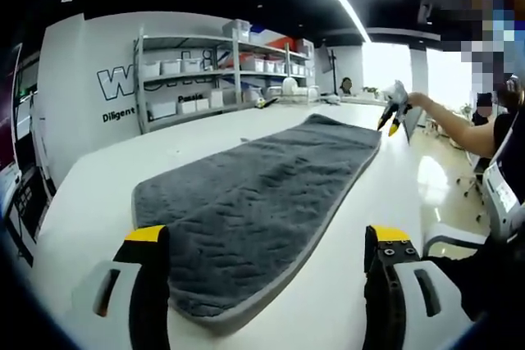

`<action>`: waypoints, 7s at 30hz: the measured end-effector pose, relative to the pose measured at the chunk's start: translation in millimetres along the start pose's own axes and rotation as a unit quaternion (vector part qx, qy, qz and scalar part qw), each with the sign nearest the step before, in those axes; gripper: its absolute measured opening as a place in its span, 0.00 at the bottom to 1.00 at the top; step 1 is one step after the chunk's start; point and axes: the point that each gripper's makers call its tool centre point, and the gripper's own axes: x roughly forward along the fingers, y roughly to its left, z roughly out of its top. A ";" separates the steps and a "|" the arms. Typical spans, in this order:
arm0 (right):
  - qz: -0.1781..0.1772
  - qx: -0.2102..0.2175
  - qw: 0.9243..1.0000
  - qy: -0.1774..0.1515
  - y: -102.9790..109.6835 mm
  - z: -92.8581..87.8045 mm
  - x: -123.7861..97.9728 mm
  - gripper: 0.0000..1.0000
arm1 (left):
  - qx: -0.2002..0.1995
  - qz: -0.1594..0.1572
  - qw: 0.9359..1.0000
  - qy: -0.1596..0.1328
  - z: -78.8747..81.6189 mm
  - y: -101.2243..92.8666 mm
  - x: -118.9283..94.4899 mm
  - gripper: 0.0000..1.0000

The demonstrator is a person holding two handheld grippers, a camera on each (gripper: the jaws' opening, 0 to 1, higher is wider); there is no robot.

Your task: Open the folded towel by lifting each exposed corner and separating the folded layers until the towel lies flat within the target outline without major curled edges

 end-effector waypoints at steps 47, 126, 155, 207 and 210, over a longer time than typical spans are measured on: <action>-0.048 0.081 0.979 -0.180 -52.3 188.4 34.8 0.96 | -0.005 0.069 0.998 0.000 59.3 86.9 49.3 0.99; -0.228 0.156 0.943 -0.183 -211.5 216.1 177.6 0.05 | 0.016 0.187 0.978 0.091 -0.9 249.1 179.1 0.03; -0.222 0.127 0.948 -0.189 -182.2 226.8 137.2 0.64 | -0.072 0.147 0.986 0.037 11.1 215.3 145.8 0.71; -0.116 0.093 0.963 -0.224 10.0 116.0 33.3 0.99 | -0.092 0.139 0.984 0.068 -55.8 66.9 9.9 0.23; -0.116 0.092 0.964 -0.221 10.7 116.2 34.2 0.99 | -0.097 0.140 0.983 0.062 -55.6 68.7 7.0 0.18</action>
